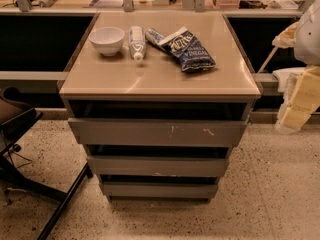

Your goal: Open top drawer

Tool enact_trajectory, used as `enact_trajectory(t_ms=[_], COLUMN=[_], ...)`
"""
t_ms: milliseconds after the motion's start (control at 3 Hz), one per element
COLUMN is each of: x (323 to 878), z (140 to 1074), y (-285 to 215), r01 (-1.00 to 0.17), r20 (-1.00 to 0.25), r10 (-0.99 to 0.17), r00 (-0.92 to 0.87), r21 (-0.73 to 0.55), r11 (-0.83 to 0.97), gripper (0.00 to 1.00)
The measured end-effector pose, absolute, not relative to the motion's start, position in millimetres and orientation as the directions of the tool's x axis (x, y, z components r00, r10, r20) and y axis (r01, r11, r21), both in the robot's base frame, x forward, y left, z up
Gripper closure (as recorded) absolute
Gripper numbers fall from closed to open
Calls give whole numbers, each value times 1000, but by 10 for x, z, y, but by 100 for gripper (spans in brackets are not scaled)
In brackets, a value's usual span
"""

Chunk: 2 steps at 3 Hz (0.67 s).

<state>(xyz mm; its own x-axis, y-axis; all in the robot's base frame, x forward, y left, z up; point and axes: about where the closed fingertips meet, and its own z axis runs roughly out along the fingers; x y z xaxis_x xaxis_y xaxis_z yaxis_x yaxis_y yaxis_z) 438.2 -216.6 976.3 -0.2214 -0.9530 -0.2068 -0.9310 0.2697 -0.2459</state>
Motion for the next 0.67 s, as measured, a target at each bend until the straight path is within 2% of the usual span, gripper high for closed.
enact_trajectory(t_ms=[667], x=[4315], z=[9611], y=[-2055], r01=[-934], r20=[-249], r10=[-946], r00=[-206], r21=[-238], r11=[266], gripper=[0])
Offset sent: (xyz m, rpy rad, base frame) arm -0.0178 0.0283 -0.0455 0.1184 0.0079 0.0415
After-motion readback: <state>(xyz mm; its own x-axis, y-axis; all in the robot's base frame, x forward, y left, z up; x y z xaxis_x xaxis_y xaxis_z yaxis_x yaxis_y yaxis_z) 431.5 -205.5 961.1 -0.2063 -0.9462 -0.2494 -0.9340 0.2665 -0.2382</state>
